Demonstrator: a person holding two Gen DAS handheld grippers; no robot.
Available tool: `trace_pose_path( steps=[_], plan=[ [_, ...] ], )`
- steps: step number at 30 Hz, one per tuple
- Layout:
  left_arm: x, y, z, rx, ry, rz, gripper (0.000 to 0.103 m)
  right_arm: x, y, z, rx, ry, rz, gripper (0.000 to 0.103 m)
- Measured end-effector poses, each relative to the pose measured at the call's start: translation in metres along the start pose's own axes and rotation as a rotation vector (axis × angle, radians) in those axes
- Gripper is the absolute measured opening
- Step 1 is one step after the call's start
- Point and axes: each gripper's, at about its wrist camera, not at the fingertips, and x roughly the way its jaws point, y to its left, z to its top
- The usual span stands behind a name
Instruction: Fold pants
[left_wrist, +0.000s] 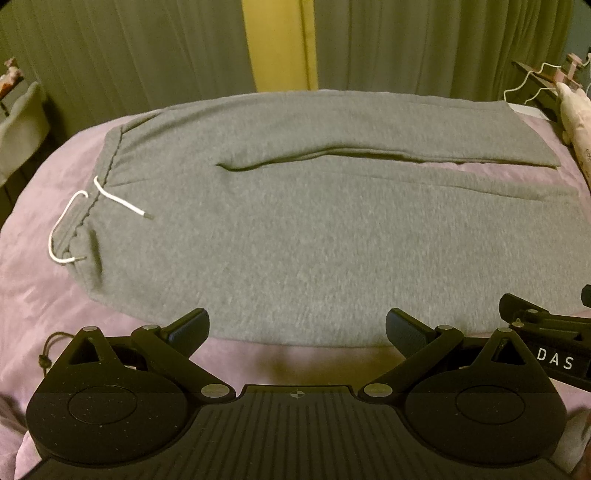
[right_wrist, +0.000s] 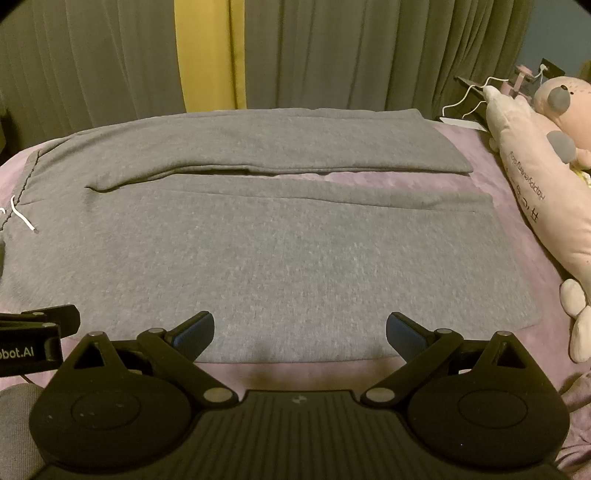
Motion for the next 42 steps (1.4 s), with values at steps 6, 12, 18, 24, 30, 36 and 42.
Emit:
trace_pose_path(
  steps=[6,12,18,24,30,36,42],
  plan=[
    [0.0,0.0,0.0,-0.002,0.001,-0.001,0.103,0.0,-0.002,-0.001,0.002,-0.003,0.0,0.1],
    [0.0,-0.001,0.0,-0.001,0.001,-0.001,0.103,-0.001,-0.003,-0.002,0.001,-0.011,0.002,0.1],
    [0.0,-0.002,0.001,-0.006,0.005,0.0,0.103,-0.002,-0.002,-0.003,-0.002,-0.016,-0.002,0.1],
    [0.001,-0.003,0.001,-0.009,0.007,0.005,0.103,-0.003,-0.001,-0.002,-0.001,-0.016,-0.007,0.1],
    [0.001,-0.001,0.001,-0.021,0.003,0.008,0.103,-0.005,0.002,-0.001,-0.013,-0.018,-0.016,0.1],
    [-0.002,0.002,-0.001,-0.021,-0.016,0.019,0.103,-0.008,0.004,-0.001,-0.03,-0.023,-0.035,0.1],
    [-0.012,0.008,0.001,-0.032,-0.009,0.0,0.103,-0.018,-0.004,0.0,0.022,-0.055,-0.014,0.1]
  ],
)
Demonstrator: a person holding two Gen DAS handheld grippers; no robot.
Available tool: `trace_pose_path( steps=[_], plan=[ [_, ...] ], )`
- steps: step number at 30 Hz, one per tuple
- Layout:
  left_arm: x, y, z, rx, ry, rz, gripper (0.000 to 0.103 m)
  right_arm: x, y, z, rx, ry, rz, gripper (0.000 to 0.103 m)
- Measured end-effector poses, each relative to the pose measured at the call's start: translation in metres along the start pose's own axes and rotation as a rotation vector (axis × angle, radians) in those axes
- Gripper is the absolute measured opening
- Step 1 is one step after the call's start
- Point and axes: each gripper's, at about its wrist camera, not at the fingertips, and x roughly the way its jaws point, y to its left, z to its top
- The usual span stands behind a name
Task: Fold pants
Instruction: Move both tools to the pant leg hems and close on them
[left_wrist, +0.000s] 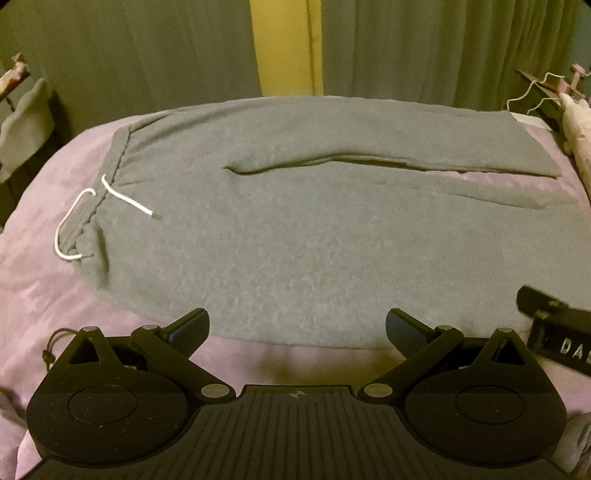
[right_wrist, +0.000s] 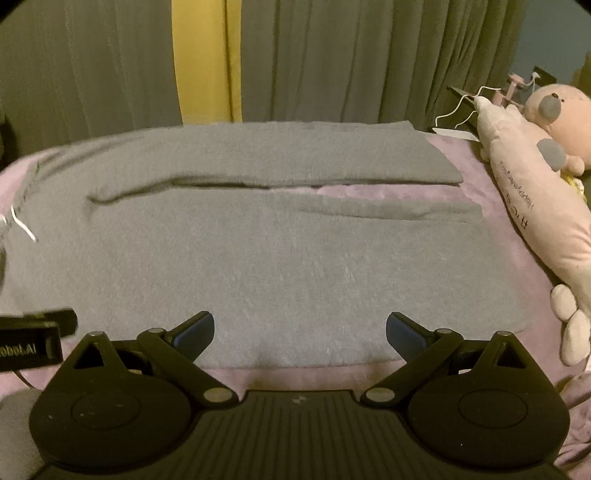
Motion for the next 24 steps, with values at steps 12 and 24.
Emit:
trace_pose_path(
  steps=[12,24],
  plan=[
    [-0.034,0.027,0.067,-0.109,-0.051,0.033,0.103,0.002,-0.024,0.042,0.026,0.037,0.062,0.099],
    [0.026,0.081,0.239,-0.23,-0.094,0.139,0.103,0.112,-0.041,0.179,0.237,0.066,0.092,0.096]
  ],
)
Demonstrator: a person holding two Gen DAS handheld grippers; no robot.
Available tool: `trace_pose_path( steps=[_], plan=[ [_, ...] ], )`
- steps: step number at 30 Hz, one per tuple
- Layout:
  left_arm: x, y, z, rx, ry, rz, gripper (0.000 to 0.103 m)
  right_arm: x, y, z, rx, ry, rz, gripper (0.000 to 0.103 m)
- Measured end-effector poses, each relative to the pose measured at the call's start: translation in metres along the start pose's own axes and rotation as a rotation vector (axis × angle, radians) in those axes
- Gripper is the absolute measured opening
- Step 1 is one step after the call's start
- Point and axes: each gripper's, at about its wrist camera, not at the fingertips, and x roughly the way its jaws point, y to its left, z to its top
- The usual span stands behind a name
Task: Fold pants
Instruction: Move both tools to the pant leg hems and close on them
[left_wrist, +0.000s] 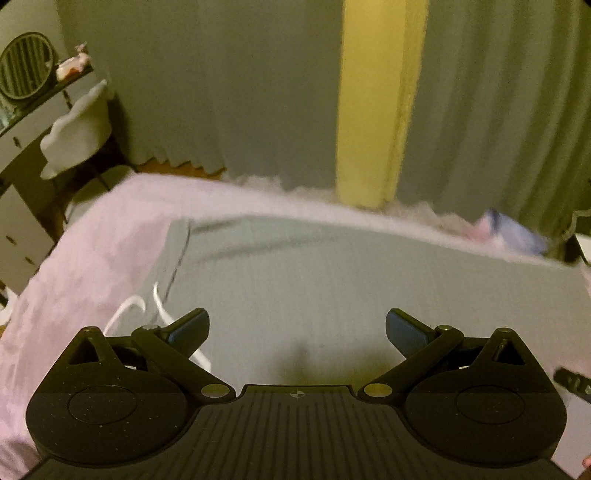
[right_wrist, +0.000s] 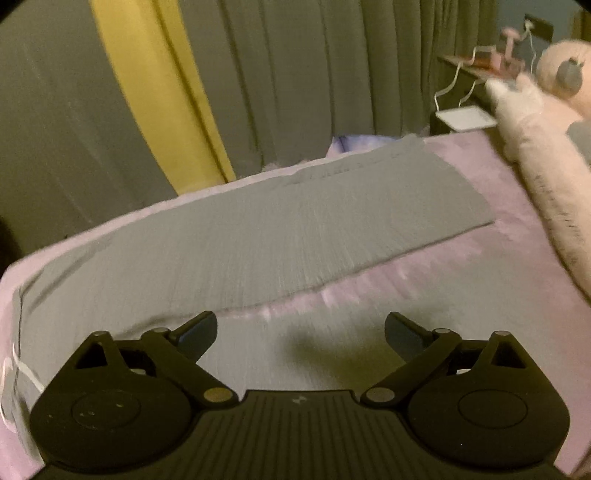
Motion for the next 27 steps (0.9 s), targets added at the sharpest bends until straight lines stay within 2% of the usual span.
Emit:
trace_pose_path(
  steps=[2,5,7,12,15,19,25,27],
  plan=[
    [0.03,0.0,0.026,-0.022,0.011,0.024,0.103,0.028,0.002,0.023,0.037,0.015,-0.008,0.093],
    [0.084,0.0,0.054,-0.04,0.043,0.056,0.103,0.08,0.007,0.061,0.083,0.053,-0.045,0.082],
    [0.115,-0.001,0.066,-0.034,0.058,0.085,0.103,0.121,0.009,0.084,0.119,0.09,-0.074,0.069],
    [0.192,-0.002,0.083,0.005,0.1,0.163,0.103,0.202,0.01,0.124,0.232,0.136,-0.075,0.061],
    [0.23,-0.004,0.085,0.036,0.131,0.181,0.103,0.242,0.01,0.144,0.282,0.151,-0.087,0.058],
    [0.26,-0.006,0.078,0.078,0.163,0.194,0.103,0.277,0.007,0.166,0.352,0.144,-0.099,0.056],
    [0.282,0.001,0.082,0.091,0.182,0.196,0.103,0.314,0.016,0.178,0.351,0.142,-0.139,0.056],
    [0.284,0.01,0.086,0.064,0.175,0.189,0.103,0.323,0.019,0.18,0.337,0.139,-0.157,0.062]
  ],
)
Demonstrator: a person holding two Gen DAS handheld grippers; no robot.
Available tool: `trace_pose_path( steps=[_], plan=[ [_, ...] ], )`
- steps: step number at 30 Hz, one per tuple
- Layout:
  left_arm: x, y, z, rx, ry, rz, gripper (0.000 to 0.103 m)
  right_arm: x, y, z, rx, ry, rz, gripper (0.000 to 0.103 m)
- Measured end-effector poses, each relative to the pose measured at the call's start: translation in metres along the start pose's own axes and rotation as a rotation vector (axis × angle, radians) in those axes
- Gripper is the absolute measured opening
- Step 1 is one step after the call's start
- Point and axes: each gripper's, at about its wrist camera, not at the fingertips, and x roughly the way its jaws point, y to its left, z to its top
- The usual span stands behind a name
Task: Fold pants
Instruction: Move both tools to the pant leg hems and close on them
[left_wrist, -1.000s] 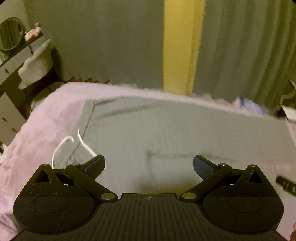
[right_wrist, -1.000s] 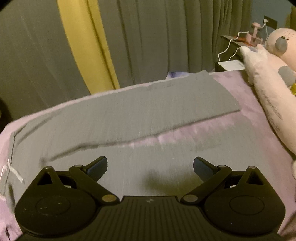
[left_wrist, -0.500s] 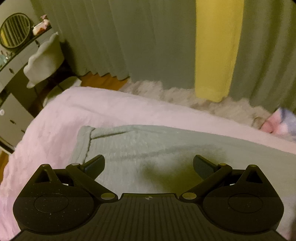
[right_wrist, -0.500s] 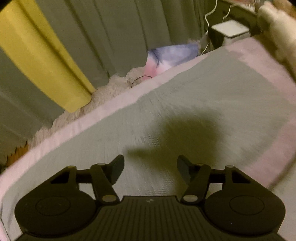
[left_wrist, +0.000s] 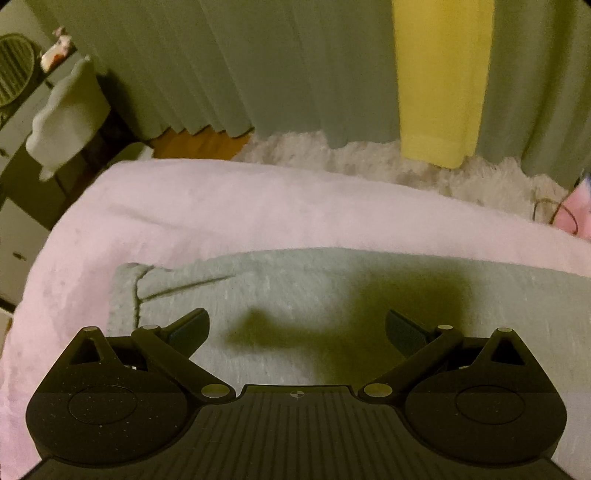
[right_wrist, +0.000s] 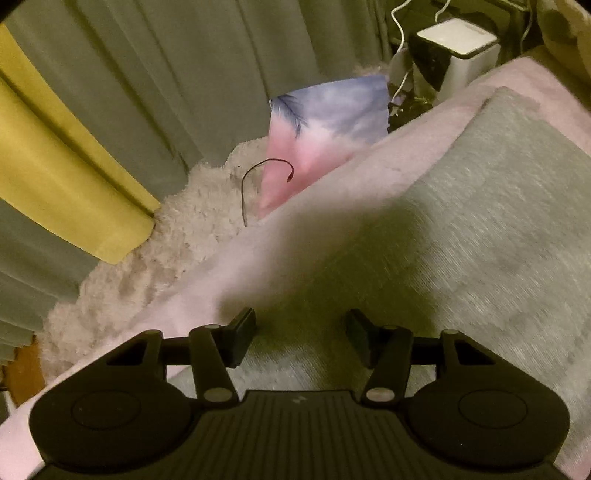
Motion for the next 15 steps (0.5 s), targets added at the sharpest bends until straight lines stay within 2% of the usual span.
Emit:
trace_pose_path(
  steps=[1,3,7,10,11,15],
  plan=[
    [0.0,0.003,0.002,-0.014,-0.011,0.002,0.103,0.0,0.0,0.001,0.013,-0.009,0.011,0.069],
    [0.004,0.007,0.007,-0.041,-0.01,-0.002,0.103,0.001,-0.002,0.003,0.051,-0.018,0.04,0.075],
    [0.023,0.004,0.025,-0.07,0.075,-0.081,0.103,0.008,0.008,0.001,-0.004,-0.012,-0.009,0.074],
    [0.032,-0.001,0.034,-0.096,0.07,-0.102,0.103,0.006,0.008,-0.003,-0.055,-0.021,-0.04,0.06],
    [0.038,-0.005,0.037,-0.092,0.08,-0.102,0.103,0.006,0.006,-0.002,-0.059,-0.024,-0.037,0.058],
    [0.064,-0.011,0.045,-0.144,0.153,-0.109,0.103,0.002,-0.005,-0.003,-0.069,-0.031,-0.021,0.036]
  ],
)
